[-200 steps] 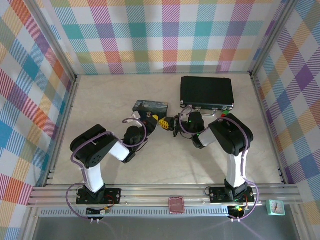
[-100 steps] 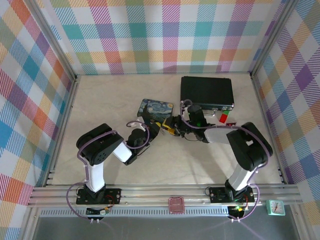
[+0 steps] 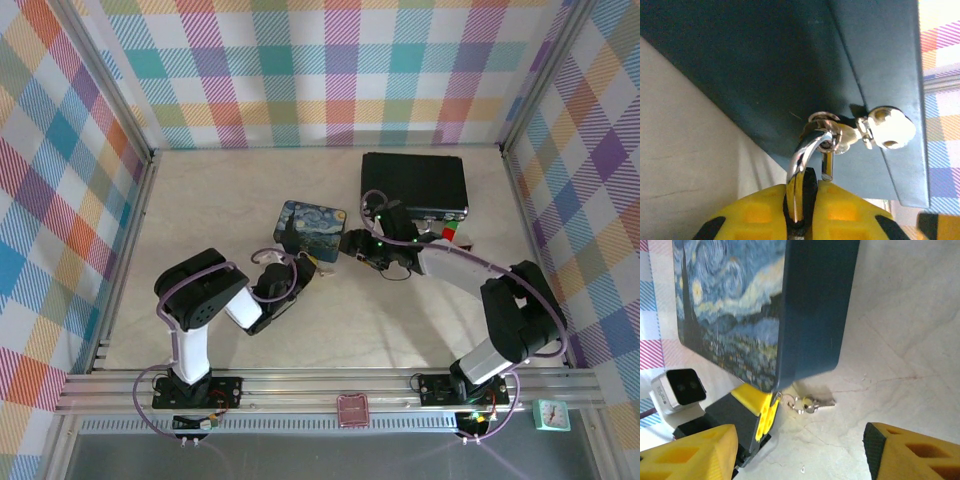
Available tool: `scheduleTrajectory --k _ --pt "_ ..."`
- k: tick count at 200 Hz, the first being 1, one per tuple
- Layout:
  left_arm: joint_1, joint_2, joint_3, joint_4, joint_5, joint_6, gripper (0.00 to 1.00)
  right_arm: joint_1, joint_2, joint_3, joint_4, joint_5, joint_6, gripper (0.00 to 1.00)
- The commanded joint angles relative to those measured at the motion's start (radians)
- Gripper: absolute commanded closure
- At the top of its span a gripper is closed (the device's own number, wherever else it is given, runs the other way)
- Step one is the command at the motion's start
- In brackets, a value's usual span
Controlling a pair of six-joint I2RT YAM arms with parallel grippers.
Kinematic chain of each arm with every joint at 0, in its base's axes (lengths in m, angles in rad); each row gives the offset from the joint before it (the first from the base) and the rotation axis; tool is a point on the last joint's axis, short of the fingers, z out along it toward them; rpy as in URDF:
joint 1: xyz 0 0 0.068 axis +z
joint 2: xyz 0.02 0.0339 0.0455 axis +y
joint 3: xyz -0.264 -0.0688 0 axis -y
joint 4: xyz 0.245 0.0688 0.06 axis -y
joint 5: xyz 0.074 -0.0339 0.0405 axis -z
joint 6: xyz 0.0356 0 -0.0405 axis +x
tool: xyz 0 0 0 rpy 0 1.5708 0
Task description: Unlock a padlock with a key
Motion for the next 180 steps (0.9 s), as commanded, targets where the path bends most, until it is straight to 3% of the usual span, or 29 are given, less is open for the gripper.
scheduleTrajectory --k 1,55,99,123,161,180 --pt "-0.009 -0.092 -0.007 -0.124 -0.025 -0.013 0.76 -0.004 0.056 0.074 -0.022 0.031 -0.064 0.31" --pt "-0.010 -0.302 -0.026 -0.398 -0.039 -0.019 0.38 -0.004 0.224 0.248 -0.052 0.042 -0.146 0.31" --pt "0.015 -0.558 -0.007 -0.774 -0.108 0.037 0.21 -0.004 0.337 0.366 -0.060 0.039 -0.189 0.37" --pt "0.076 -0.639 0.004 -0.886 -0.079 0.071 0.19 -0.004 0.422 0.478 -0.070 0.018 -0.225 0.42" --pt "0.157 -0.680 0.003 -0.918 -0.020 0.090 0.19 -0.004 0.571 0.689 -0.069 -0.086 -0.248 0.43" --pt "0.183 -0.679 0.008 -0.908 0.009 0.090 0.19 -0.003 0.575 0.765 -0.140 -0.056 -0.342 0.41"
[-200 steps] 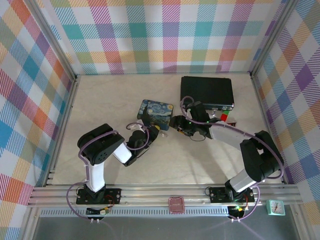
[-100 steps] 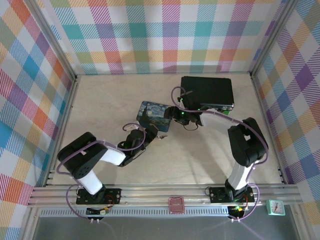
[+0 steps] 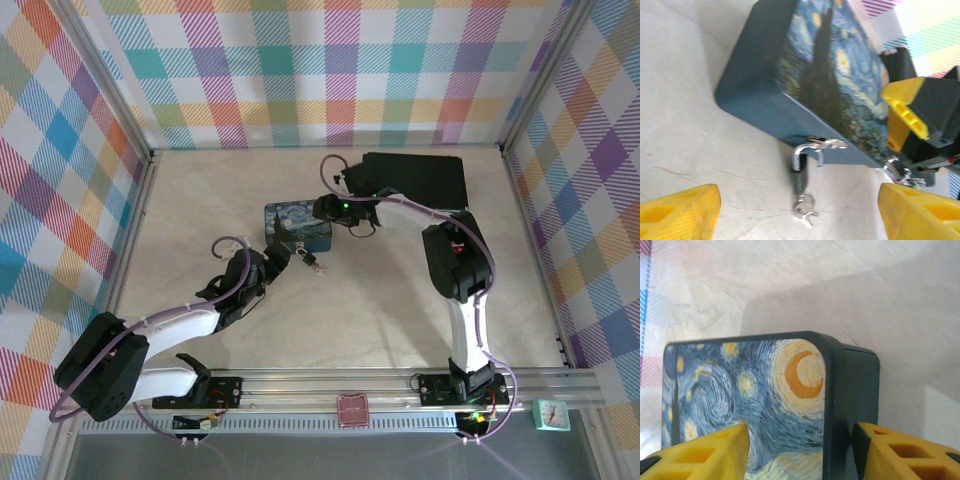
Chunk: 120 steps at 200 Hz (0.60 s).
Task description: Unlock a padlock with a key
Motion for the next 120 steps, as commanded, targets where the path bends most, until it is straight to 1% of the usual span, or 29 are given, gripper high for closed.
scheduleTrajectory --k 1,19,35,40,56,70,100,120 --pt "0.029 -0.017 0.020 -0.049 0.047 0.020 0.19 -0.003 -0.002 0.091 -0.066 -0.026 -0.121 0.40" --pt "0.053 -0.022 0.023 -0.040 0.075 0.021 0.18 -0.002 -0.075 0.067 -0.105 0.025 -0.229 0.35" --pt "0.083 -0.037 0.018 -0.042 0.089 0.026 0.18 0.004 -0.166 0.007 -0.142 0.050 -0.322 0.32" --pt "0.095 -0.039 0.018 -0.048 0.095 0.025 0.16 0.007 -0.195 -0.015 -0.154 0.055 -0.349 0.32" --pt "0.143 -0.050 0.026 -0.080 0.129 0.027 0.16 0.029 -0.278 -0.081 -0.210 0.080 -0.441 0.31" --pt "0.182 -0.060 0.030 -0.093 0.156 0.043 0.16 0.054 -0.346 -0.157 -0.242 0.058 -0.521 0.31" --pt "0.247 -0.088 0.061 -0.150 0.171 0.099 0.14 0.131 -0.470 -0.345 -0.216 0.056 -0.581 0.31" --pt "0.294 -0.092 0.077 -0.146 0.191 0.119 0.14 0.198 -0.519 -0.435 -0.169 0.053 -0.607 0.30"
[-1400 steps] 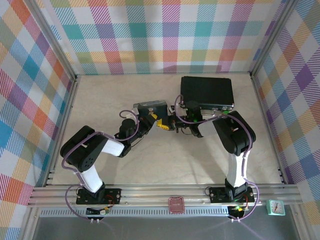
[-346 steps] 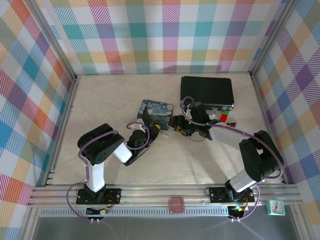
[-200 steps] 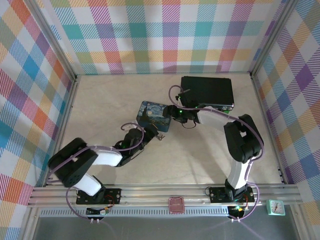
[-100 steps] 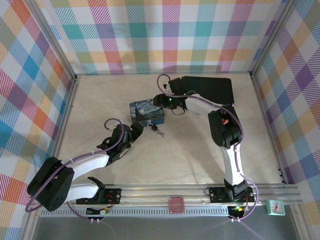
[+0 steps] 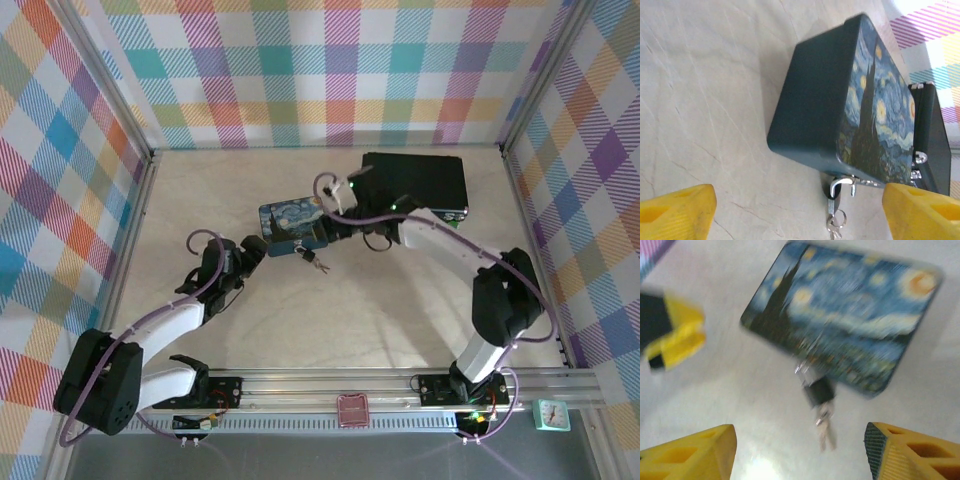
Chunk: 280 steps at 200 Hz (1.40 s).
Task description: Unlock a padlock with a key
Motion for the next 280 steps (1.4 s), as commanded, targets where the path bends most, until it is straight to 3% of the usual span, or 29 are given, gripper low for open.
scheduleTrajectory --k 1,34,89,120,175,204,241,280 --pt "0.052 -0.024 0.044 -0.029 0.041 0.055 0.13 0.066 -0.027 -0.103 0.004 -0.009 -0.102 0.31" --pt "0.134 0.005 0.079 -0.016 0.112 0.065 0.12 0.131 0.002 -0.147 0.050 -0.042 -0.164 0.32" --pt "0.181 0.144 0.153 0.070 0.262 0.064 0.12 0.162 0.170 -0.087 0.211 0.070 -0.239 0.34" --pt "0.181 0.155 0.125 0.151 0.277 0.036 0.12 0.169 0.238 -0.104 0.328 0.149 -0.290 0.38" --pt "0.180 0.159 0.176 0.092 0.243 0.114 0.12 0.169 0.337 -0.122 0.473 0.275 -0.335 0.43" --pt "0.181 0.189 0.188 0.129 0.244 0.113 0.13 0.169 0.378 -0.123 0.488 0.286 -0.331 0.52" --pt "0.180 0.266 0.233 0.179 0.258 0.126 0.13 0.169 0.378 -0.126 0.455 0.279 -0.380 0.73" --pt "0.183 0.372 0.291 0.230 0.281 0.139 0.14 0.168 0.353 -0.149 0.456 0.279 -0.414 0.77"
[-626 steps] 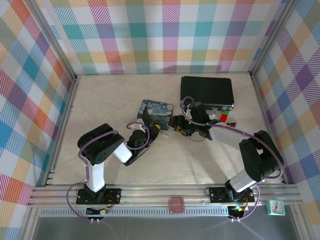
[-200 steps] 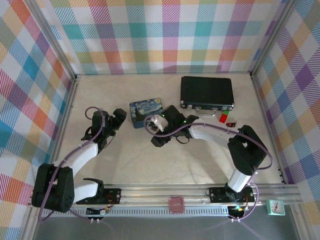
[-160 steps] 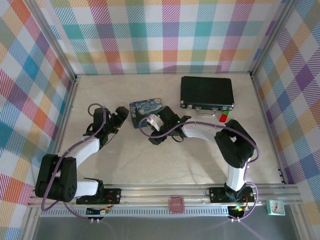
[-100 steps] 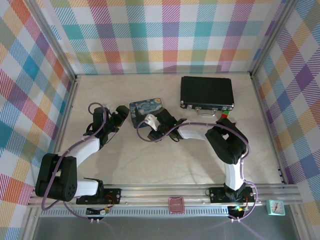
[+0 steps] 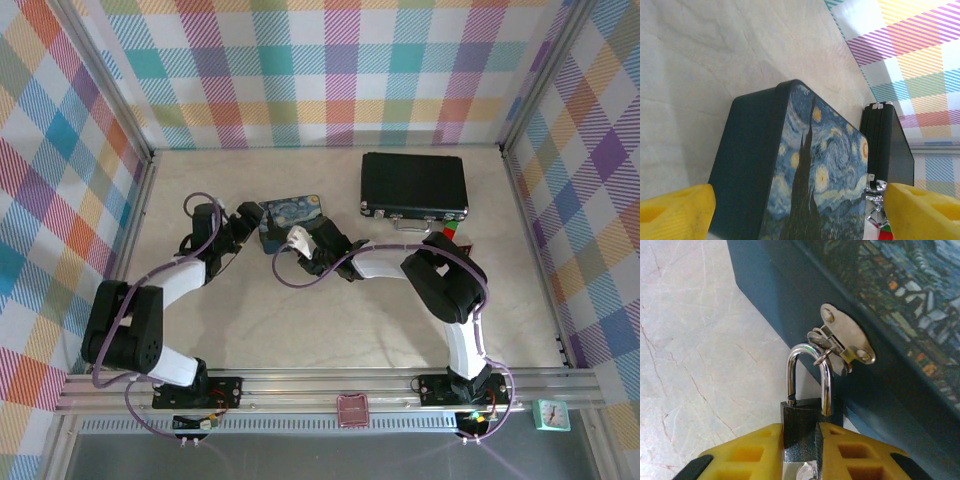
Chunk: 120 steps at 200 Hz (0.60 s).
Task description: Unlock a padlock with a key
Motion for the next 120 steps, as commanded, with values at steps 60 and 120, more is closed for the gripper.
scheduleTrajectory --k 60,120 --pt "0.014 0.106 0.082 0.106 0.048 0.033 0.15 0.004 -0.027 -0.016 -0.109 -0.057 0.041 0.46" --pt "0.016 0.170 0.106 0.104 0.070 0.055 0.15 0.004 0.055 0.029 -0.115 -0.016 0.080 0.61"
